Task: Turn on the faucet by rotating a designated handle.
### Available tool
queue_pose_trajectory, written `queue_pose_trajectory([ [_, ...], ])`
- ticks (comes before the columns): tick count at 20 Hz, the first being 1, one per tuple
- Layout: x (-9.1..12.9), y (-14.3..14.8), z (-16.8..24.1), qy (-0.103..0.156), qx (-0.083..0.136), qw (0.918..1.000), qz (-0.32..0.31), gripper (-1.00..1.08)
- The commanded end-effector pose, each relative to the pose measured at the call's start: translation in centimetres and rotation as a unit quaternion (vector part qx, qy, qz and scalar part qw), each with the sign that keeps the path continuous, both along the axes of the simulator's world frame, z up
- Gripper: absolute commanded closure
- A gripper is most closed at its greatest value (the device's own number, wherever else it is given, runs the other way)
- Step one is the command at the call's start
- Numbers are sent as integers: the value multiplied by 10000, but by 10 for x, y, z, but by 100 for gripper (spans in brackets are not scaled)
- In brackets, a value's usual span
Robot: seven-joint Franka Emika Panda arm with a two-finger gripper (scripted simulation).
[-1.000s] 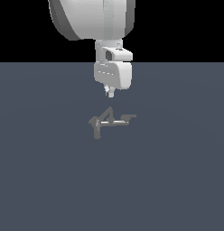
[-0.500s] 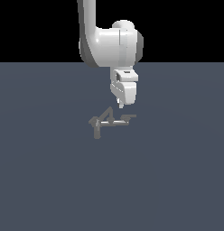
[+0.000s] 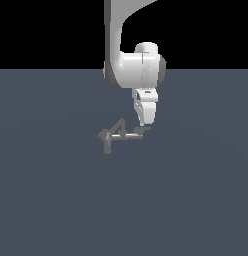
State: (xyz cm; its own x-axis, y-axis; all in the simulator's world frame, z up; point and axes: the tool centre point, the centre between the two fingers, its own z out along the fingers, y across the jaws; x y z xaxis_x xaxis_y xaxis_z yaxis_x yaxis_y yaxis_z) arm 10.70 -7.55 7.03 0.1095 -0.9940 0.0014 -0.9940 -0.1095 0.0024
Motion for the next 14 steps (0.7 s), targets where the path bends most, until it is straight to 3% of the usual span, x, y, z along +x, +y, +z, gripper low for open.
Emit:
queue_pose_trajectory([
  [1, 4, -6, -6, -9, 1, 9999, -128, 108],
  [14, 7, -10, -9, -11, 8, 9998, -214, 108],
])
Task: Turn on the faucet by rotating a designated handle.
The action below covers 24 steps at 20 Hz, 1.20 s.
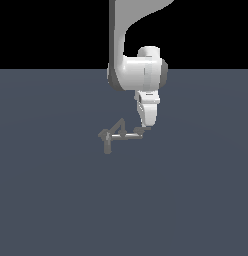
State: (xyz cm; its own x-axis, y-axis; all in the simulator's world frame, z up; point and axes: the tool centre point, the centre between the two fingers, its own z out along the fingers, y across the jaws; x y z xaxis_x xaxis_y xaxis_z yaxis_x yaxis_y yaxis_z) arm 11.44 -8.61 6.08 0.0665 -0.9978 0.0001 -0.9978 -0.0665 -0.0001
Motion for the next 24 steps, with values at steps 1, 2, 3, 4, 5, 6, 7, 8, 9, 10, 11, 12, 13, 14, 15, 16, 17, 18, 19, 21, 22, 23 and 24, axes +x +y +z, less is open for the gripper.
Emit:
queue_pose_trajectory([
  [1, 0, 0, 0, 0, 0, 10000, 1, 108],
  [2, -3, -2, 0, 0, 0, 10000, 1, 108],
  [3, -5, -5, 0, 0, 0, 10000, 1, 108],
  [4, -8, -7, 0, 0, 0, 10000, 1, 108],
  [5, -11, -9, 0, 0, 0, 10000, 1, 108],
  [6, -13, -12, 0, 0, 0, 10000, 1, 108],
  [7, -16, -14, 0, 0, 0, 10000, 1, 108],
  [8, -19, -17, 0, 0, 0, 10000, 1, 108],
  [9, -22, -20, 0, 0, 0, 10000, 1, 108],
  [10, -25, -22, 0, 0, 0, 10000, 1, 108],
  [11, -25, -22, 0, 0, 0, 10000, 1, 108],
  [12, -21, -18, 0, -13, 6, 10000, 16, 108],
  [13, -23, -18, 0, -13, 6, 10000, 16, 108],
  [14, -26, -18, 0, -13, 6, 10000, 16, 108],
  [15, -29, -18, 0, -10, 5, 10000, 13, 108],
  [16, -32, -19, 0, -10, 5, 10000, 13, 108],
  [17, -35, -19, 0, -10, 5, 10000, 13, 108],
  [18, -37, -19, 0, -8, 4, 10000, 10, 108],
  [19, -40, -19, 0, -8, 4, 10000, 10, 108],
  [21, -46, -20, 0, -5, 3, 10000, 7, 108],
  [22, -49, -20, 0, -5, 3, 10000, 7, 108],
  [23, -52, -21, 0, -5, 3, 10000, 7, 108],
  [24, -55, -21, 0, -2, 1, 10000, 3, 108],
])
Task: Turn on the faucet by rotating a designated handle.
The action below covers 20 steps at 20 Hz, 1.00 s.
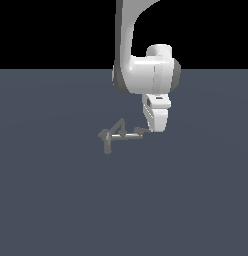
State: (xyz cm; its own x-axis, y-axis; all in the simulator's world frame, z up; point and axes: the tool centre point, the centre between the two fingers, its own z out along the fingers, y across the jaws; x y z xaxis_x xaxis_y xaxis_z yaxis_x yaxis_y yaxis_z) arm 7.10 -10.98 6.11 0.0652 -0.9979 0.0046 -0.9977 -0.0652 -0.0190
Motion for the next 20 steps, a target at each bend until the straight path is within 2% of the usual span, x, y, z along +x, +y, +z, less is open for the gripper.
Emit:
queue_pose_trajectory([
  [1, -15, 2, 0, 94, 18, 10000, 10, 108],
  [2, -15, 2, 0, 94, 18, 10000, 10, 108],
  [3, -5, 3, -2, 14, 11, 10000, 18, 108],
  [15, -40, 27, 0, 91, 16, 10000, 8, 108],
  [16, -40, 27, 0, 91, 16, 10000, 8, 108],
  [17, -39, 11, -2, 84, -16, 9999, -94, 108],
  [20, -39, 33, -1, 90, -3, 9999, -51, 108],
])
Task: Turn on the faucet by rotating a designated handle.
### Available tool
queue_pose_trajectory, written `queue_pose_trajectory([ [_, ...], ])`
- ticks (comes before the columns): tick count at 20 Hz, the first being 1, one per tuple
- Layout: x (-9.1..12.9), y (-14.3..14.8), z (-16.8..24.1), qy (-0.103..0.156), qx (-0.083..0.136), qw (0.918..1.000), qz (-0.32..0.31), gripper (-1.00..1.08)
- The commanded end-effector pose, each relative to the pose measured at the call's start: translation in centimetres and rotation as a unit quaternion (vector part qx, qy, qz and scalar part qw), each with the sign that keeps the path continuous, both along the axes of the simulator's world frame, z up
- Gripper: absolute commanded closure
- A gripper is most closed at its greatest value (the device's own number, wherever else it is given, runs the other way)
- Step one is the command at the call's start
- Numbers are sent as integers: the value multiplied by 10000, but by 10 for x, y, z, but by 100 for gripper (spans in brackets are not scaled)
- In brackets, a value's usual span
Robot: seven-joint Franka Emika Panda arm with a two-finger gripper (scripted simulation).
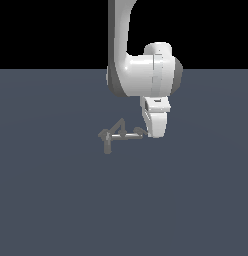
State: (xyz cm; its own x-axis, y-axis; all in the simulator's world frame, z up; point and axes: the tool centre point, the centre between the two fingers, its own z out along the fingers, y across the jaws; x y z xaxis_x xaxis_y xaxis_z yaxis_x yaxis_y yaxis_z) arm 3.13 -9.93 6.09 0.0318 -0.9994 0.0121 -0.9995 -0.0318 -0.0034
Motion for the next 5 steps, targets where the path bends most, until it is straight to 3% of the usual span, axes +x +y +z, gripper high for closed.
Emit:
queue_pose_trajectory([
  [1, 1, 31, -1, 15, 44, 9999, 130, 108],
  [5, 0, 54, 0, 20, 59, 9998, 173, 108],
])
